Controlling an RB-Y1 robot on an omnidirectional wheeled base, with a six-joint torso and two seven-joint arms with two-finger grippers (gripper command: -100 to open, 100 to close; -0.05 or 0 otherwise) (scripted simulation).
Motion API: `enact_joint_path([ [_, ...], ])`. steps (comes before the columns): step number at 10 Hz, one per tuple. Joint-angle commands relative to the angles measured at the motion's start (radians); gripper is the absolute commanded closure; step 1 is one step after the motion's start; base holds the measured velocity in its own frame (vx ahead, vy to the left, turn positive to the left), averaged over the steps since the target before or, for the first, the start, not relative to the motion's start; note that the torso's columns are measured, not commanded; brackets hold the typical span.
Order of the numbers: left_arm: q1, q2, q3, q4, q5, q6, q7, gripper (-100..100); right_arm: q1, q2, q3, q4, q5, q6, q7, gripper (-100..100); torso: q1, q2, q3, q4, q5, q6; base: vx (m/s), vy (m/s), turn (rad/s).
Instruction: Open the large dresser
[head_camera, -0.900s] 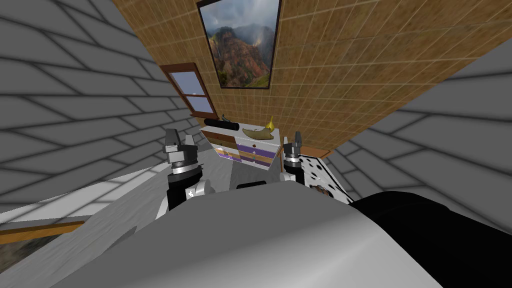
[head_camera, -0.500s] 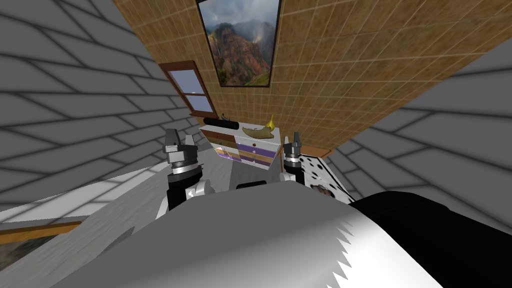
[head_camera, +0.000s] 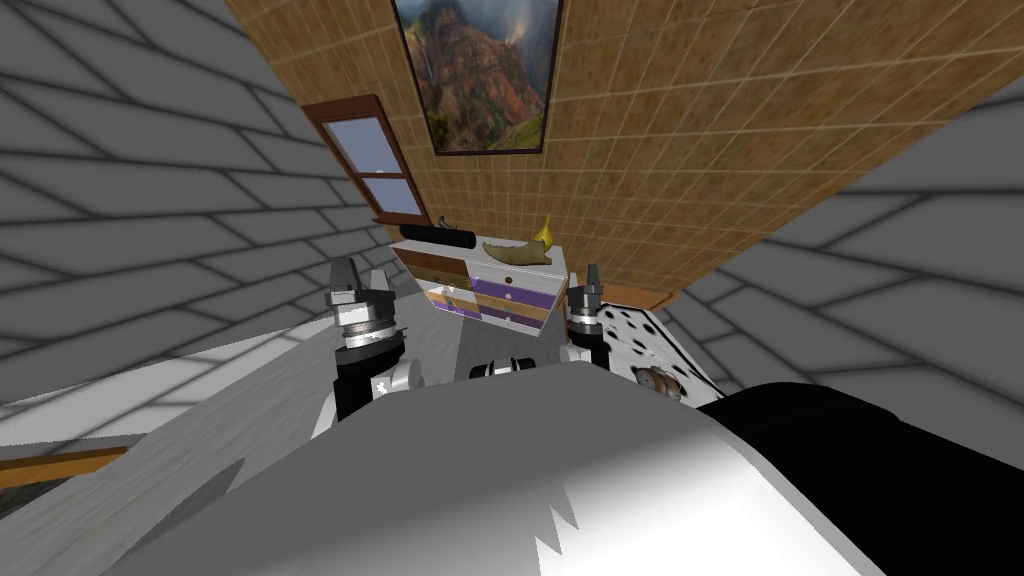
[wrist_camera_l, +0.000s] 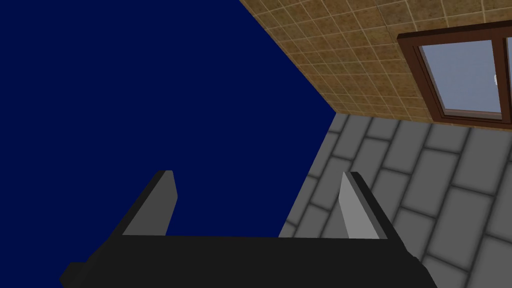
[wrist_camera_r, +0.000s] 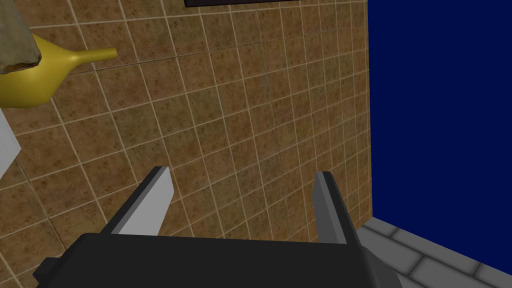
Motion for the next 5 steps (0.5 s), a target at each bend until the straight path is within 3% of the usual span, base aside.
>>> enact_joint_path([
  [1,-0.002,0.036,-0.002,0.010,0.000,0.000,-0.002,-100,0.000,0.000,0.000,0.000,0.000,0.000,0.000,0,0.000,0.074,-0.148,0.074,0.000,0.000,0.016,-0.008,-0.021],
  [2,-0.003,0.061,-0.003,0.020,0.000,0.000,-0.004,-100,0.000,0.000,0.000,0.000,0.000,0.000,0.000,0,0.000,0.107,-0.217,0.107,0.000,0.000,0.021,-0.019,-0.027],
  [5,-0.011,0.123,-0.011,0.067,0.000,-0.001,-0.015,-100,0.000,0.000,0.000,0.001,0.000,0.000,0.000,0,-0.001,0.119,-0.242,0.120,0.000,0.000,0.035,-0.033,-0.040],
])
